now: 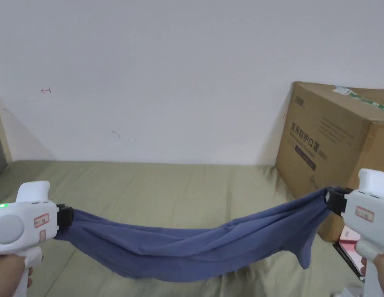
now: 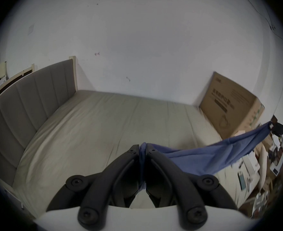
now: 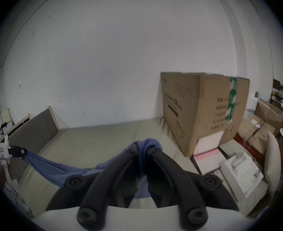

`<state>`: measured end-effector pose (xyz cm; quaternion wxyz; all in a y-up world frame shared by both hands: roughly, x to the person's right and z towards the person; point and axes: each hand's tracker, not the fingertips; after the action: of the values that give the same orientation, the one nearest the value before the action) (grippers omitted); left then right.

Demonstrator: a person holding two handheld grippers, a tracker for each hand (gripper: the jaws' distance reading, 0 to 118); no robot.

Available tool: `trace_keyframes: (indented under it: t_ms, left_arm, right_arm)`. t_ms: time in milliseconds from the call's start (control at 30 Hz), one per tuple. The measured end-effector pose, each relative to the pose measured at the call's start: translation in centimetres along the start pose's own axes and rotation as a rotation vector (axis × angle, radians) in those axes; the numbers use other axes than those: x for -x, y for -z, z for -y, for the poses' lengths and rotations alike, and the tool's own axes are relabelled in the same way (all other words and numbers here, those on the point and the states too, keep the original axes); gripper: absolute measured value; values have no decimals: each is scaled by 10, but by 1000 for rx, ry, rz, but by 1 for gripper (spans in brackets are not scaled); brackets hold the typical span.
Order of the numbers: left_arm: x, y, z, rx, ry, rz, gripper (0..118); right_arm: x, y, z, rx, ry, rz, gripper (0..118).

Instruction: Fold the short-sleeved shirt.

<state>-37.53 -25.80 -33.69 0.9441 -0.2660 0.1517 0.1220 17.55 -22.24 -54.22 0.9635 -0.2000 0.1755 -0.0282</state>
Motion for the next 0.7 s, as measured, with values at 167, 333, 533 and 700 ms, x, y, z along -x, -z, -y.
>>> trace_keyframes:
  t_ms: [167,333,533,700]
  left_arm:
    - [12,-46,93,144,-3,-7,5]
    - [22,-45,187,350,-66,-11,5]
    - [25,-38,219,385,-76,-95,8]
    - [-7,-92,189,147,151,-229,105]
  right_arm:
    - [-19,-41,103,210,5,4,8]
    - [-22,-46,222,432,-7,60,8]
    - [-36,-42,267,552,89,134,10]
    - [-36,-74,237,433,117,127,105]
